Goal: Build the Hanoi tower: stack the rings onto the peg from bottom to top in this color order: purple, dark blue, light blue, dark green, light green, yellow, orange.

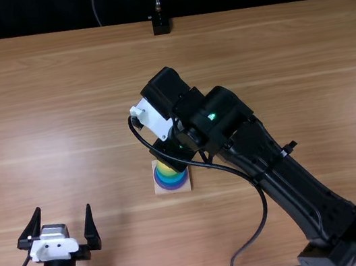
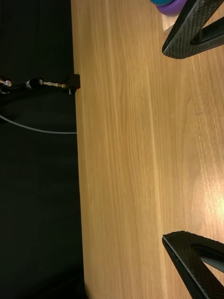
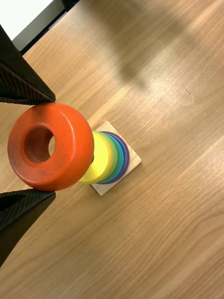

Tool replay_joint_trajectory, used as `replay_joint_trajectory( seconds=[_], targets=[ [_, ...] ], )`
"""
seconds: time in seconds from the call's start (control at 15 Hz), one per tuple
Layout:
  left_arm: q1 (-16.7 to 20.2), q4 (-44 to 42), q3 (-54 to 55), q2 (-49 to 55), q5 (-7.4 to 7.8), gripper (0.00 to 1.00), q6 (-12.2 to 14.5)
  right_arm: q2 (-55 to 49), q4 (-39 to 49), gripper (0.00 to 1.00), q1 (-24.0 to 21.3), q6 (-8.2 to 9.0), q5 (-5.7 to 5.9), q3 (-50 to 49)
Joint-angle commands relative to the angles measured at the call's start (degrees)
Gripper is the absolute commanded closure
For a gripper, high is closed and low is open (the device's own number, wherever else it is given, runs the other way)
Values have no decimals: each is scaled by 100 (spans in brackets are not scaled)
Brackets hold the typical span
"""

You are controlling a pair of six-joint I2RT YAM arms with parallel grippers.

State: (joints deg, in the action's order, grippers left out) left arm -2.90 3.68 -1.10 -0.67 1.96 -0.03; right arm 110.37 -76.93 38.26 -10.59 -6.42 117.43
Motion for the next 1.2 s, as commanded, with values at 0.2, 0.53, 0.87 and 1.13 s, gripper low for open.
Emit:
replay_joint_trajectory(
  seconds=[0.2,0.53,0.87,1.13],
  targets=[
    [44,1,110,67,26,0,45,90,-23,100,-3,-38,-12,79],
    [44,1,110,67,36,0,45,99,-45,100,-12,-48,-12,70],
    [44,1,110,67,36,0,45,99,-23,100,-12,-48,-12,-80],
    [44,1,110,67,36,0,45,90,-13,100,-20,-59,-12,-194]
  ],
)
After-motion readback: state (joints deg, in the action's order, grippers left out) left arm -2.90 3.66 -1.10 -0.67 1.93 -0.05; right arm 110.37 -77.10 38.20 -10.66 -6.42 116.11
